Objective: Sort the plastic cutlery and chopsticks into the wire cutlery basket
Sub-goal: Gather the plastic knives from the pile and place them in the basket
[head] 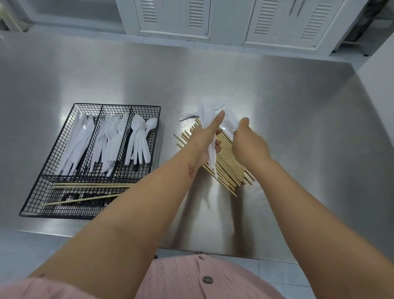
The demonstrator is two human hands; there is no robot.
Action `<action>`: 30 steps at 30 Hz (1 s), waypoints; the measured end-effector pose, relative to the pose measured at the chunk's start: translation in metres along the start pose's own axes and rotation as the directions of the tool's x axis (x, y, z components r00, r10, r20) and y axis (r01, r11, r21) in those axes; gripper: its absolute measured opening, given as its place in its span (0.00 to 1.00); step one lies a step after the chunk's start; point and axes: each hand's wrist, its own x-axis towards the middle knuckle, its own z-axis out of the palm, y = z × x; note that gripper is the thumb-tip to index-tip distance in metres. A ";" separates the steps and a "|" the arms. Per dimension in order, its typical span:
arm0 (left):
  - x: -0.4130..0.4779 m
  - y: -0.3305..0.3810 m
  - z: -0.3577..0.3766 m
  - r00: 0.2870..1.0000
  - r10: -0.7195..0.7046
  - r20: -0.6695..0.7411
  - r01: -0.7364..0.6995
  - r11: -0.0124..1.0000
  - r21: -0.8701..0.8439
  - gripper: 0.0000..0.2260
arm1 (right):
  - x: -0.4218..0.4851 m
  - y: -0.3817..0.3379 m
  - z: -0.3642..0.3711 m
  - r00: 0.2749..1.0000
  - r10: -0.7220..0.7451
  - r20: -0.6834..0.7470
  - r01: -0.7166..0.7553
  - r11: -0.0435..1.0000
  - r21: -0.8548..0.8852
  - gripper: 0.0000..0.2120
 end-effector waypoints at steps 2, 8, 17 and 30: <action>-0.001 0.003 -0.002 1.000 0.013 0.021 -0.013 1.000 0.011 0.25 | -0.005 -0.011 0.001 0.993 -0.113 0.033 0.113 0.993 -0.018 0.14; 0.001 0.007 -0.019 0.994 0.059 -0.087 -0.064 0.997 -0.052 0.11 | -0.012 -0.019 0.010 0.972 -0.206 0.108 0.173 0.951 0.256 0.10; 0.005 0.019 -0.038 0.981 0.085 -0.173 -0.118 0.973 -0.196 0.09 | -0.019 -0.036 0.017 0.971 0.026 0.239 -0.206 0.601 0.772 0.16; -0.017 0.019 -0.031 0.980 0.199 0.016 -0.181 0.918 -0.352 0.10 | -0.005 -0.053 0.033 0.787 0.194 0.586 -0.425 -0.517 0.743 0.23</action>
